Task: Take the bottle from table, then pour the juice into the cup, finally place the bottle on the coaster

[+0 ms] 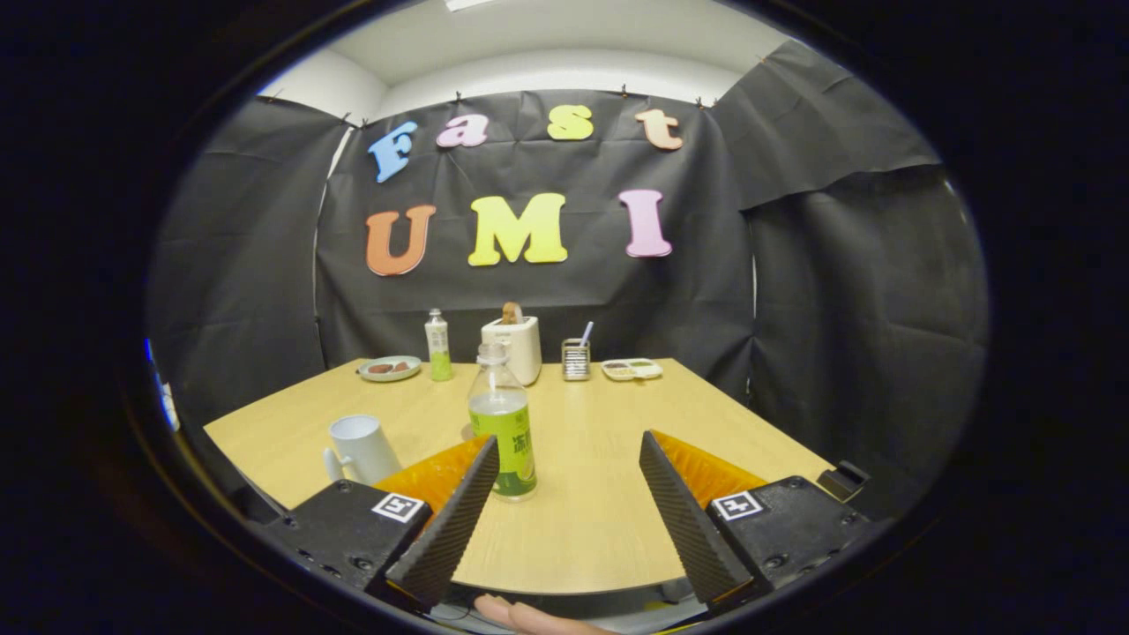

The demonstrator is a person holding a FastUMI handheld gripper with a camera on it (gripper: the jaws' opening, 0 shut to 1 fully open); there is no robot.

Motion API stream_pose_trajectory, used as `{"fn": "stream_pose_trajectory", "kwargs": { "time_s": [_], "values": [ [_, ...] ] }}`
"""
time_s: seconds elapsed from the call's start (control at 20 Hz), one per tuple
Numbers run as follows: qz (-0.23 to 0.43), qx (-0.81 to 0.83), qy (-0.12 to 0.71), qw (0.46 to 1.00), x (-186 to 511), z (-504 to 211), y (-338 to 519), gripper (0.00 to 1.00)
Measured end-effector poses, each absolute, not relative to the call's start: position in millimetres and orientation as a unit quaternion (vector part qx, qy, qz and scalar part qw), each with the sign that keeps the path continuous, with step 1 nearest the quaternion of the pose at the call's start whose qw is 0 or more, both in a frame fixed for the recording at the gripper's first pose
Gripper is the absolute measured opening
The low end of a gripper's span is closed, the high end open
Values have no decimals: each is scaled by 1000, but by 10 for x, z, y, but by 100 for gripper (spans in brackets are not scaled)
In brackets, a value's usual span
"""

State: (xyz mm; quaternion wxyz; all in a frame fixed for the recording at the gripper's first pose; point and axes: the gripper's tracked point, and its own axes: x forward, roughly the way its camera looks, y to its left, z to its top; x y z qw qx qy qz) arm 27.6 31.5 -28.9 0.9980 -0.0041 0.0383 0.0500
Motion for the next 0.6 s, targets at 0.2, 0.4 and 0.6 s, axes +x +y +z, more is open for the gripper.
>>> {"fn": "stream_pose_trajectory", "kwargs": {
  "time_s": [0.2,0.4,0.6],
  "values": [
    [76,-23,27,996,479,-333,501,100],
    [85,-32,31,995,742,-421,694,100],
    [91,-19,42,995,1007,-505,860,100]
  ]
}}
